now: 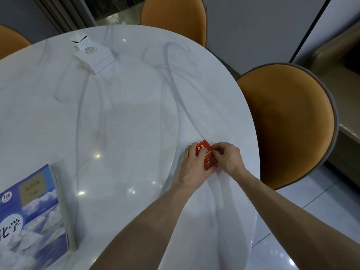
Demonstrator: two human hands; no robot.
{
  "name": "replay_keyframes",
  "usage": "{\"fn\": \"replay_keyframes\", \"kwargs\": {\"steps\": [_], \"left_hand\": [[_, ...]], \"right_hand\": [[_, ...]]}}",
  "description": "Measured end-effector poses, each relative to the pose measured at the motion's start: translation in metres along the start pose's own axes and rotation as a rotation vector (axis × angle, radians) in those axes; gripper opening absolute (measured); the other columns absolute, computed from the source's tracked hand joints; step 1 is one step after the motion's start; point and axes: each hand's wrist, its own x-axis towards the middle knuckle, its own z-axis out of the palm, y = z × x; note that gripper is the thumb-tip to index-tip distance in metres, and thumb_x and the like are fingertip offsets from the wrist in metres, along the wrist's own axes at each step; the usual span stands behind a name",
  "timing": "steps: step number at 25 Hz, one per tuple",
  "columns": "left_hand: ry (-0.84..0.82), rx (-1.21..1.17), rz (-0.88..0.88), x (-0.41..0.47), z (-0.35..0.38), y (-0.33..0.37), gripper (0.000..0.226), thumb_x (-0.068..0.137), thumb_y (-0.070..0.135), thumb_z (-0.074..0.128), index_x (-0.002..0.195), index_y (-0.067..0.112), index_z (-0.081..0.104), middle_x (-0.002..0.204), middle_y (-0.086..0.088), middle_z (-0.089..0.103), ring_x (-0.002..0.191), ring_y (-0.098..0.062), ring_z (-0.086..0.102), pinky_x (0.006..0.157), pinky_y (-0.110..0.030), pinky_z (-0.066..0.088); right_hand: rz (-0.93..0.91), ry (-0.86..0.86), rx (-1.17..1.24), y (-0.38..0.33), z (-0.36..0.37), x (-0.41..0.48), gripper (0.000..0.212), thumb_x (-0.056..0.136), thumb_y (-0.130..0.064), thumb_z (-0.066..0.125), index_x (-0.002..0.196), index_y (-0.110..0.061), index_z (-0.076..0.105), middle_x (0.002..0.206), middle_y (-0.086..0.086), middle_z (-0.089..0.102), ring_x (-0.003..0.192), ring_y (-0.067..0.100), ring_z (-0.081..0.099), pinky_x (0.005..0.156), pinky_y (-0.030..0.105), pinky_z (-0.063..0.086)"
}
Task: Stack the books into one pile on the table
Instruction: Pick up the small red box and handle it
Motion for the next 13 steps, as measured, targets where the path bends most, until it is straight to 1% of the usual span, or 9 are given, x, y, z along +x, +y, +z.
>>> {"fn": "replay_keyframes", "kwargs": {"steps": [3, 8, 10, 12, 13], "left_hand": [[0.002, 0.010, -0.012, 0.0024, 0.0062, -0.0001, 0.060, 0.078, 0.043, 0.068, 0.131, 0.018, 0.050, 0.145, -0.008, 0.038, 0.136, -0.024, 0.032, 0.110, -0.031, 0.036], [0.017, 0.000, -0.016, 0.0027, 0.0087, -0.0008, 0.060, 0.077, 0.040, 0.070, 0.129, 0.016, 0.052, 0.144, -0.011, 0.039, 0.137, -0.026, 0.033, 0.108, -0.031, 0.037], [0.011, -0.002, -0.023, 0.0025, 0.0074, -0.0004, 0.061, 0.077, 0.040, 0.071, 0.130, 0.017, 0.051, 0.145, -0.011, 0.037, 0.138, -0.026, 0.032, 0.110, -0.031, 0.035], [-0.018, 0.013, -0.024, 0.0030, 0.0057, -0.0018, 0.064, 0.076, 0.044, 0.069, 0.131, 0.018, 0.049, 0.146, -0.010, 0.036, 0.139, -0.025, 0.029, 0.113, -0.033, 0.032], [-0.028, 0.031, -0.019, 0.0032, 0.0049, -0.0018, 0.065, 0.076, 0.046, 0.068, 0.131, 0.018, 0.049, 0.146, -0.011, 0.035, 0.140, -0.025, 0.028, 0.115, -0.034, 0.031]], "right_hand": [[0.006, -0.008, -0.008, 0.0025, 0.0025, 0.0035, 0.025, 0.091, -0.004, 0.051, 0.110, -0.005, 0.066, 0.110, 0.014, 0.070, 0.098, 0.024, 0.064, 0.082, 0.023, 0.048], [0.002, -0.016, -0.006, 0.0033, 0.0036, 0.0048, 0.025, 0.090, -0.003, 0.051, 0.110, -0.005, 0.066, 0.109, 0.014, 0.070, 0.098, 0.025, 0.064, 0.080, 0.021, 0.046], [0.002, -0.014, -0.003, 0.0028, 0.0031, 0.0046, 0.025, 0.090, -0.003, 0.051, 0.110, -0.004, 0.066, 0.108, 0.015, 0.070, 0.099, 0.026, 0.064, 0.081, 0.022, 0.046], [0.003, -0.016, -0.010, 0.0024, 0.0026, 0.0052, 0.024, 0.090, -0.005, 0.052, 0.110, -0.004, 0.065, 0.107, 0.015, 0.070, 0.096, 0.026, 0.064, 0.082, 0.025, 0.048], [0.006, -0.023, -0.025, 0.0025, 0.0028, 0.0066, 0.024, 0.089, -0.006, 0.053, 0.110, -0.004, 0.065, 0.106, 0.015, 0.070, 0.091, 0.025, 0.063, 0.082, 0.027, 0.049]]}}
